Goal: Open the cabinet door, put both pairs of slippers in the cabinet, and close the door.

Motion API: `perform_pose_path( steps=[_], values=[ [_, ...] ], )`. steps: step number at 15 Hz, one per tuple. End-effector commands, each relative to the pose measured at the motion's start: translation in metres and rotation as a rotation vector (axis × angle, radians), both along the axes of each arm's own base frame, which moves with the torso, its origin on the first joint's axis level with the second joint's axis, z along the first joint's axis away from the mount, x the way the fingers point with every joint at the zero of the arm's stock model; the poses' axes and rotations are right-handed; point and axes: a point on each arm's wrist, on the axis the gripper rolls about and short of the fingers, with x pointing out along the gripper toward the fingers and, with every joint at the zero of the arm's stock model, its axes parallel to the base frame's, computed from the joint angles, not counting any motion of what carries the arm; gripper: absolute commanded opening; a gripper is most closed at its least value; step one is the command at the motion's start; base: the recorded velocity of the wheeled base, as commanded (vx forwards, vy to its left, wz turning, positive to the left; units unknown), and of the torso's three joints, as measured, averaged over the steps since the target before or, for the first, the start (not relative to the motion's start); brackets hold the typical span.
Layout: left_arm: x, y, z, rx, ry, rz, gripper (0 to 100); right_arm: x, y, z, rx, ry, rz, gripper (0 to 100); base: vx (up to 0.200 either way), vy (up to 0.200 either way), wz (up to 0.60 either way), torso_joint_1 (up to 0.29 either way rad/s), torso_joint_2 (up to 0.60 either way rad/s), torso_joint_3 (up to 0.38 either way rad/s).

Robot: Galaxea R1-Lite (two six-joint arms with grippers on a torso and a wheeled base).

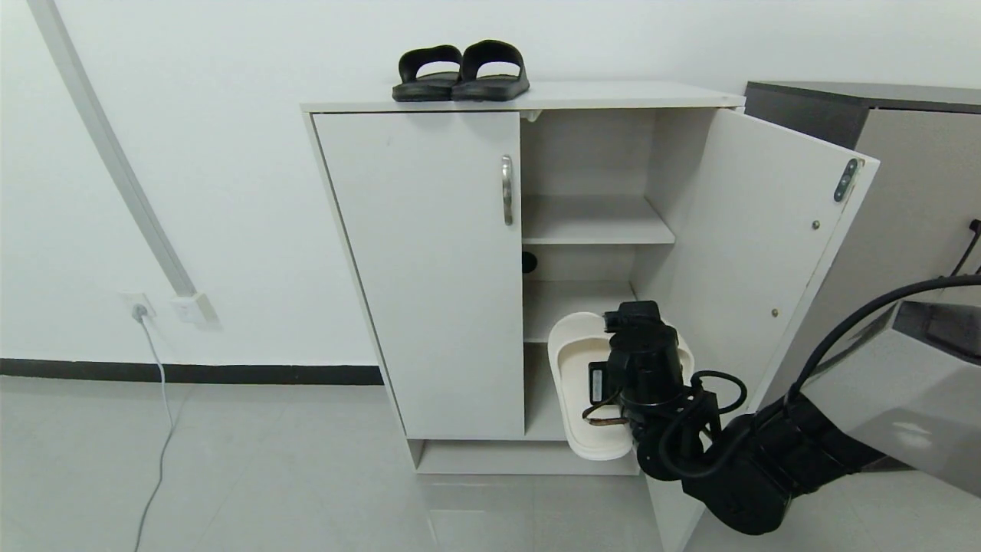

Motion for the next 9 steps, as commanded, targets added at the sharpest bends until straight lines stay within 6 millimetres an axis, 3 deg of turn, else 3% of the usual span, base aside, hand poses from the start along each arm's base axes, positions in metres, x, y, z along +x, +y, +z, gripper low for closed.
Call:
perform_pose_path(
  steps=[1, 9],
  values=[
    [0.000, 0.000, 0.000, -0.002, 0.002, 0.001, 0, 0.004, -0.004, -0.005, -0.012, 0.012, -0.014, 0, 0.000, 0.000, 0.00, 0.000, 0.00, 0.000],
    [0.000, 0.000, 0.000, -0.005, 0.002, 0.002, 0, 0.012, -0.024, -0.019, -0.053, 0.058, -0.059, 0, 0.000, 0.000, 0.00, 0.000, 0.00, 0.000]
  ],
)
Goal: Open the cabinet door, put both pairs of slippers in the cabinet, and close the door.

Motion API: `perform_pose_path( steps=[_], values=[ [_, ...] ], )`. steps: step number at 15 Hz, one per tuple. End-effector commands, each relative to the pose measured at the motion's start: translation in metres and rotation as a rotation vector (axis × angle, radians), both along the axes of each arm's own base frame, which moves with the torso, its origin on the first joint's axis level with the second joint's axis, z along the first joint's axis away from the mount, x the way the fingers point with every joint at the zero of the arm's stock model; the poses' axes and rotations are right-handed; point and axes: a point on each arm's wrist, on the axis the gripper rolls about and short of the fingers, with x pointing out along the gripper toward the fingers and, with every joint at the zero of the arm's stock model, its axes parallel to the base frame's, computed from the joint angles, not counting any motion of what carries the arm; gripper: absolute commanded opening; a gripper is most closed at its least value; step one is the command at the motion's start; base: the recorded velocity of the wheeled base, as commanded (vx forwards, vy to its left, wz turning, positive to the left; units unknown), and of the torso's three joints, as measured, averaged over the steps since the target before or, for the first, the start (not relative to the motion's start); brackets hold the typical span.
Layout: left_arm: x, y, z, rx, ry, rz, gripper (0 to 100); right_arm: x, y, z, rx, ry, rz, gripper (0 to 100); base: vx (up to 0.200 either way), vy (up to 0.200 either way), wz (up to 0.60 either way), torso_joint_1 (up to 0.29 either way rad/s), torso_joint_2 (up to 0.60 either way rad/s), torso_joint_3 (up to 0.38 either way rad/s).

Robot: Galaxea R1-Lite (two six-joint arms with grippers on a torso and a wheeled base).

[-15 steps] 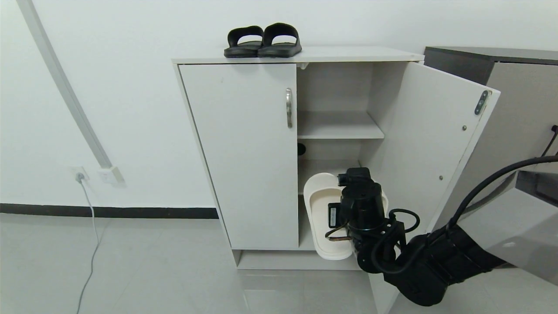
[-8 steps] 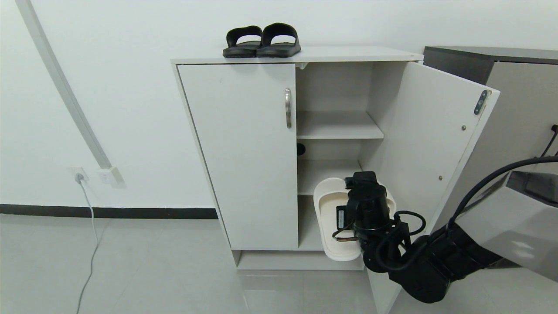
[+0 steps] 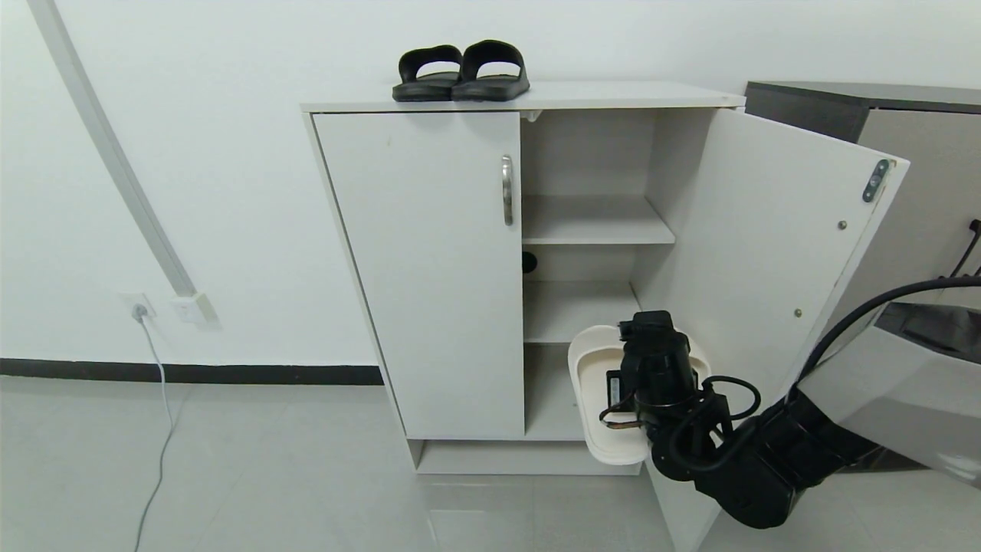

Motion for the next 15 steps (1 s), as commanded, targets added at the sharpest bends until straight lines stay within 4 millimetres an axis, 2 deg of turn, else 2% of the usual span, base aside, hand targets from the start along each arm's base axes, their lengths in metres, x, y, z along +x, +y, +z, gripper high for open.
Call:
perform_pose_path(
  steps=[1, 6, 9, 12, 15],
  values=[
    [0.000, 0.000, 0.000, 0.000, 0.002, 0.001, 0, 0.000, -0.002, -0.003, -0.010, 0.013, -0.003, 0, 0.000, 0.000, 0.00, 0.000, 0.00, 0.000],
    [0.000, 0.000, 0.000, 0.000, 0.002, 0.001, 0, -0.005, 0.003, 0.001, 0.002, 0.003, 0.020, 0, 0.000, 0.000, 0.00, 0.000, 0.00, 0.000],
    [0.000, 0.000, 0.000, 0.000, 0.002, 0.001, 0, -0.018, 0.021, 0.007, 0.046, 0.011, 0.160, 0, 0.000, 0.000, 0.00, 0.000, 0.00, 0.000],
    [0.000, 0.000, 0.000, 0.001, 0.001, 0.001, 0, -0.005, 0.035, -0.003, 0.061, 0.003, 0.178, 0, 0.000, 0.000, 0.00, 0.000, 0.00, 0.000],
    [0.000, 0.000, 0.000, 0.003, 0.001, 0.001, 0, 0.010, 0.031, -0.016, 0.068, -0.006, 0.149, 0, 0.000, 0.000, 0.00, 0.000, 0.00, 0.000]
  ],
)
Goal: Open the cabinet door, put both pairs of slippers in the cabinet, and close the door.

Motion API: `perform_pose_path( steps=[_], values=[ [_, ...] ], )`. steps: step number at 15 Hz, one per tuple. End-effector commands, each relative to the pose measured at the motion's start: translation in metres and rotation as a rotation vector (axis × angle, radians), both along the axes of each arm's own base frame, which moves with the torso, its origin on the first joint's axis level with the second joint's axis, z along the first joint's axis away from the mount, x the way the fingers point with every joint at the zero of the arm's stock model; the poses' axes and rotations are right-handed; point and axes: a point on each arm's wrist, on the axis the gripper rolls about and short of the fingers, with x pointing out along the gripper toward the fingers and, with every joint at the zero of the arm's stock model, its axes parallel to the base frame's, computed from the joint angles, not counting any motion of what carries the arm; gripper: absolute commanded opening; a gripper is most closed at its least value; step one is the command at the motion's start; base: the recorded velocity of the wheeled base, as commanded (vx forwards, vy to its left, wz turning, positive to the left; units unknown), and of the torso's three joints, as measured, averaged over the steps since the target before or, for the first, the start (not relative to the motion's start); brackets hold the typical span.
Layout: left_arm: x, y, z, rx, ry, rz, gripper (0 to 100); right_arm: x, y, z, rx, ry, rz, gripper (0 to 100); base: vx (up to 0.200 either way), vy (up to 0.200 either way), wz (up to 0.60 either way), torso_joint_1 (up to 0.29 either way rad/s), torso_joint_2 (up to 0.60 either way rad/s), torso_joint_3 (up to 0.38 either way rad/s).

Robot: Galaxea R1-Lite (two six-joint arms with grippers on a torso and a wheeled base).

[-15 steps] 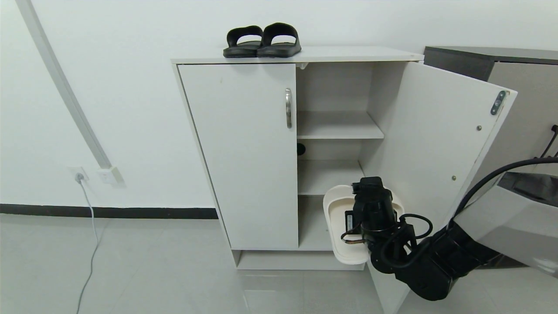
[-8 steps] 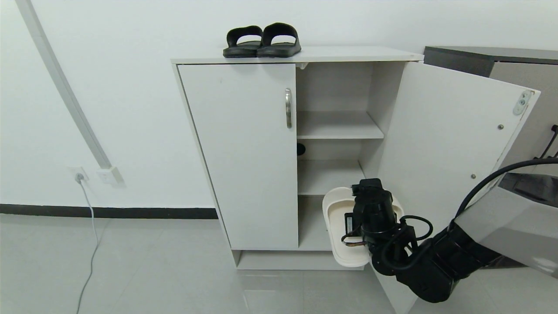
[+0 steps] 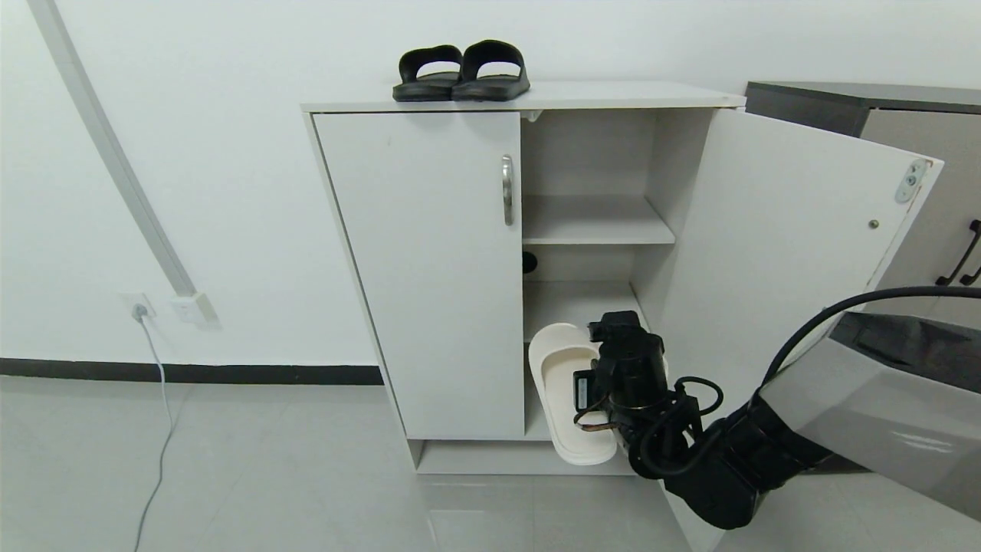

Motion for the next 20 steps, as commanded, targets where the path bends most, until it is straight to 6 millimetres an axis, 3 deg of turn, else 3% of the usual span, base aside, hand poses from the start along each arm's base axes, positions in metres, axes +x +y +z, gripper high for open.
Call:
perform_pose_path(
  steps=[1, 5, 9, 12, 16, 20],
  values=[
    [0.000, 0.000, 0.000, 0.000, 0.002, 0.000, 0, 0.006, 0.000, -0.014, -0.015, 0.018, -0.008, 0, 0.000, 0.000, 0.00, 0.000, 0.00, 0.000],
    [0.000, 0.000, 0.000, 0.000, 0.002, 0.000, 0, 0.013, 0.006, -0.023, -0.010, 0.026, 0.015, 0, 0.000, 0.000, 0.00, 0.000, 0.00, 0.000],
    [0.000, 0.000, 0.000, 0.000, 0.002, 0.000, 0, 0.038, 0.013, -0.028, 0.015, -0.006, -0.010, 0, 0.000, 0.000, 0.00, 0.000, 0.00, 0.000],
    [0.000, 0.000, 0.000, 0.000, 0.002, 0.000, 0, 0.048, 0.004, -0.033, 0.009, -0.005, -0.046, 0, 0.000, 0.000, 0.00, 0.000, 0.00, -0.081],
    [0.000, 0.000, 0.000, 0.000, 0.002, 0.000, 0, 0.049, 0.000, -0.034, 0.008, -0.025, -0.077, 0, 0.000, 0.000, 0.00, 0.001, 0.00, -0.185],
    [0.000, 0.000, 0.000, 0.000, 0.002, 0.000, 0, 0.038, -0.005, -0.029, -0.020, -0.184, -0.058, 0, 0.000, 0.000, 0.00, 0.006, 0.00, -0.195]
  ],
)
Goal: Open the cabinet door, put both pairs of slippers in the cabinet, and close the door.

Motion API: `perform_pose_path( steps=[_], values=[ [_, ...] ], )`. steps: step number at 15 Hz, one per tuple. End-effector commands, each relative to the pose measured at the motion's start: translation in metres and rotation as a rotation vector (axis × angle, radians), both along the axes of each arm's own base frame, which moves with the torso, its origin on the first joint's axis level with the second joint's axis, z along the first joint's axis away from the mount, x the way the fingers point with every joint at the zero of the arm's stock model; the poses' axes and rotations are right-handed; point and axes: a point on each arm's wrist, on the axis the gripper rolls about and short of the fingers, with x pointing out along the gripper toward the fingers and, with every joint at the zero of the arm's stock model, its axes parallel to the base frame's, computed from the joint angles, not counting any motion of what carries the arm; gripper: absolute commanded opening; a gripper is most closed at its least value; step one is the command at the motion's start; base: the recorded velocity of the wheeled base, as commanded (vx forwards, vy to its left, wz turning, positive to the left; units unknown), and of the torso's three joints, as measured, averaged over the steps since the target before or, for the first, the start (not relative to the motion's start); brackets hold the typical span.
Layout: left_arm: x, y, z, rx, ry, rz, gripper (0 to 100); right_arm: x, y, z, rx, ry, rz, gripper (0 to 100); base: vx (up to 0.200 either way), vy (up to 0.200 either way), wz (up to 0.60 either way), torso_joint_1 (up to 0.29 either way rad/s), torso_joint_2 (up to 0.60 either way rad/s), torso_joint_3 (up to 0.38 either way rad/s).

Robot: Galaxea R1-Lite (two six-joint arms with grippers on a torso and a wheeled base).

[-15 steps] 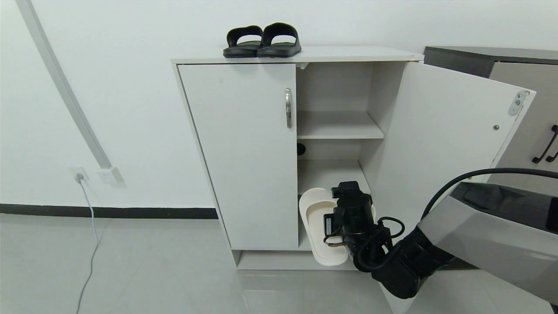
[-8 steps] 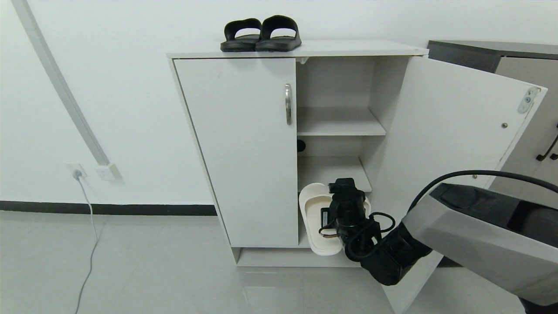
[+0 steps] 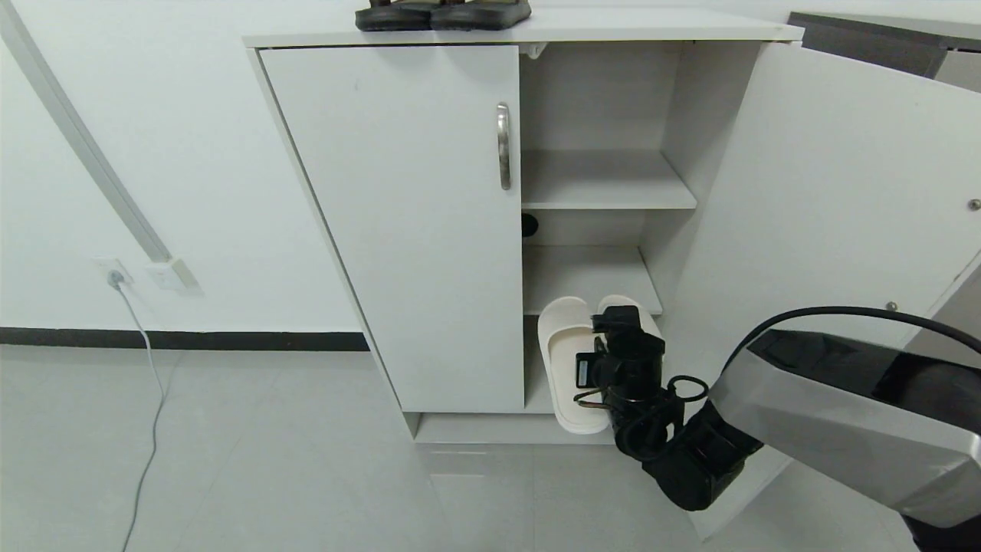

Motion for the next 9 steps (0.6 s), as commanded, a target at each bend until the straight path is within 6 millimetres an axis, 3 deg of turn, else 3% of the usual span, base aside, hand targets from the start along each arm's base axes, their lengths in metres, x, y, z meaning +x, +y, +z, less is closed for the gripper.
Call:
perform_pose_path(
  steps=[1, 5, 9],
  values=[
    [0.000, 0.000, 0.000, -0.001, 0.001, 0.000, 0, -0.010, -0.002, -0.006, -0.049, -0.001, -0.003, 0, 0.000, 0.000, 0.00, 0.012, 0.00, -0.115],
    [0.000, 0.000, 0.000, -0.001, 0.001, 0.000, 0, -0.024, -0.002, 0.004, -0.052, -0.003, 0.000, 0, 0.000, 0.000, 0.00, 0.003, 0.00, -0.016],
    [0.000, 0.000, 0.000, -0.002, -0.001, 0.000, 0, -0.033, -0.019, 0.017, -0.083, 0.028, -0.054, 0, 0.000, 0.000, 0.00, 0.000, 0.00, 0.000]
  ],
)
